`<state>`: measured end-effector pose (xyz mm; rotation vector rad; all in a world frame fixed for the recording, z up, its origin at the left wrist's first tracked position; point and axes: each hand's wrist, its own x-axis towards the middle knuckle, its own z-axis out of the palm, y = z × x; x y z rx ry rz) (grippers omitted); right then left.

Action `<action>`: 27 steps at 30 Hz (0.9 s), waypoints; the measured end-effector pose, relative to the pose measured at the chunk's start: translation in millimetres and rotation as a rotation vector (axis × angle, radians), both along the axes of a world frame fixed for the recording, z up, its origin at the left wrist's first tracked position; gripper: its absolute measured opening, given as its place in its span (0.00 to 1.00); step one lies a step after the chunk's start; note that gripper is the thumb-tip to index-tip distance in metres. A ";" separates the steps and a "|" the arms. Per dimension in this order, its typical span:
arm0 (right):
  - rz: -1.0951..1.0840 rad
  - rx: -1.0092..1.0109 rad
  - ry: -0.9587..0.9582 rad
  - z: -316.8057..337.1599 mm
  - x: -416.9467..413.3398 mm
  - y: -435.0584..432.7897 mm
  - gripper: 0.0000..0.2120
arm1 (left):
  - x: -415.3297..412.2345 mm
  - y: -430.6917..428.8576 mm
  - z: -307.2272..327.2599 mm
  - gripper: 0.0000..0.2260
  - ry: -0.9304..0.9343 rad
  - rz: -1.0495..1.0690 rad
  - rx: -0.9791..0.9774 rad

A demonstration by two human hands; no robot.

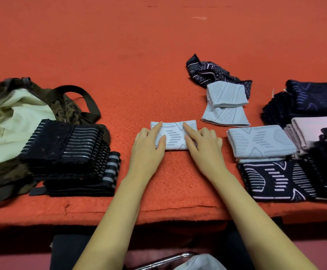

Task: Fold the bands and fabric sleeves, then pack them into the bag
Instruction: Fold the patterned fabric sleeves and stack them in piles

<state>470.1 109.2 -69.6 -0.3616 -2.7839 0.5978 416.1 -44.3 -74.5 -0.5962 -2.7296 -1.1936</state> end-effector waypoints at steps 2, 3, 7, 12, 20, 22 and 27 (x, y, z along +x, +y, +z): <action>0.001 0.059 0.029 2.5 2.2 -1.7 0.18 | -0.6 -0.7 2.6 0.20 -0.018 -0.017 0.038; -0.005 0.095 0.057 3.7 5.9 -1.1 0.18 | 1.6 0.1 4.8 0.20 -0.023 -0.029 0.061; -0.106 0.234 0.222 26.9 23.4 17.5 0.20 | 15.5 19.4 23.5 0.20 0.016 -0.093 0.150; -0.250 0.214 0.172 56.6 61.7 58.9 0.14 | 34.8 72.2 41.4 0.22 0.061 -0.267 0.182; -0.428 0.148 0.157 57.1 89.9 88.0 0.13 | 50.8 122.8 36.7 0.21 -0.053 -0.380 0.219; -0.448 0.121 0.175 56.0 92.8 90.3 0.13 | 52.0 130.0 34.3 0.22 -0.076 -0.392 0.219; -0.547 0.089 0.134 51.3 98.1 82.6 0.12 | 52.8 135.5 23.3 0.22 -0.120 -0.395 0.228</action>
